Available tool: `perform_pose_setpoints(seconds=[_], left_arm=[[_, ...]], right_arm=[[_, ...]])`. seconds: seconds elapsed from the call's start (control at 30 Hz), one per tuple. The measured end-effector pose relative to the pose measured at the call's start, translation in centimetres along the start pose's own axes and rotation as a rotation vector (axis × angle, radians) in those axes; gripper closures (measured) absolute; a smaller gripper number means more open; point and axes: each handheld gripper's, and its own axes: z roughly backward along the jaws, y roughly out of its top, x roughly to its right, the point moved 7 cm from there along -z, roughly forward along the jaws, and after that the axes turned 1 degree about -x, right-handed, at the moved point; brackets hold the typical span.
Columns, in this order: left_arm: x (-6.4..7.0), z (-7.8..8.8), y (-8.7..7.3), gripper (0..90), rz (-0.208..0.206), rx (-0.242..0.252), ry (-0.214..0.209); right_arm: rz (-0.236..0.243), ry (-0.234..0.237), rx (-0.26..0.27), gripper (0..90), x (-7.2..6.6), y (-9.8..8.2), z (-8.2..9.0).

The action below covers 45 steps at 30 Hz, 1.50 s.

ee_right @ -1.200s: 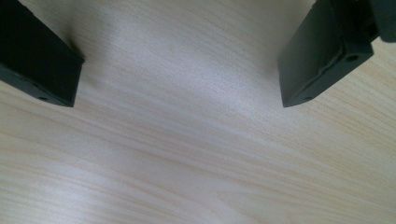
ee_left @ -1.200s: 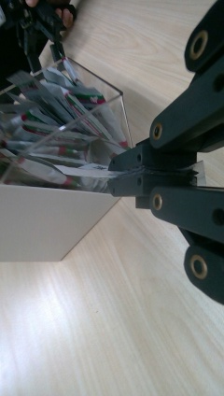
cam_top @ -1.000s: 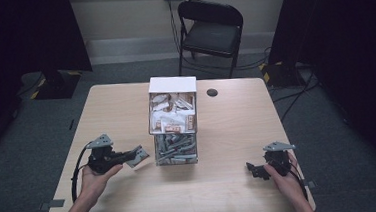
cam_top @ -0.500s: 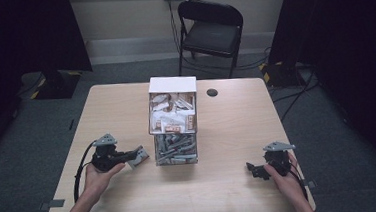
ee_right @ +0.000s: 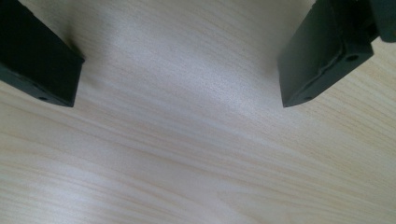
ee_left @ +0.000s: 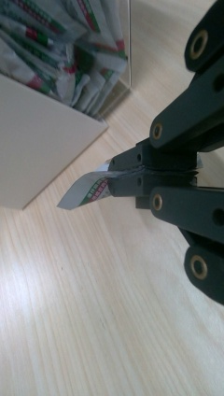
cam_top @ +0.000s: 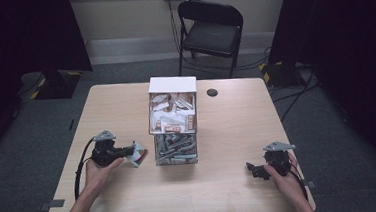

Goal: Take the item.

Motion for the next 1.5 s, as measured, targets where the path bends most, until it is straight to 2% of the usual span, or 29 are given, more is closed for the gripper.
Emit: perform_pose_setpoints(seconds=[0.1, 0.13, 0.37, 0.5, 0.83, 1.2, 1.37, 1.5], left_arm=[[-0.6, -0.1, 0.1, 89.3, 0.013, 0.005, 0.011], [-1.0, -0.2, 0.3, 89.2, 0.017, 0.014, 0.033], [-1.6, -1.0, 0.8, 88.9, 0.030, 0.028, 0.051], [-1.9, -1.5, 0.6, 88.6, 0.029, 0.028, 0.054], [-3.1, -2.1, 0.0, 87.0, 0.041, 0.005, 0.110], [-3.1, -2.9, 0.4, 85.1, 0.051, 0.012, 0.100], [-3.1, -3.3, 0.7, 82.0, 0.045, 0.020, 0.126], [-3.4, -3.5, 0.7, 78.4, 0.070, 0.041, 0.121]], right_arm=[[0.000, 0.000, 0.000, 0.0, 0.0, 0.0, 0.0], [0.000, 0.000, 0.000, 0.0, 0.0, 0.0, 0.0], [0.000, 0.000, 0.000, 0.0, 0.0, 0.0, 0.0], [0.000, 0.000, 0.000, 0.0, 0.0, 0.0, 0.0], [0.000, 0.000, 0.000, 0.0, 0.0, 0.0, 0.0], [0.000, 0.000, 0.000, 0.0, 0.0, 0.0, 0.0], [0.000, 0.000, 0.000, 0.0, 0.0, 0.0, 0.0], [0.000, 0.000, 0.000, 0.0, 0.0, 0.0, 0.0]])
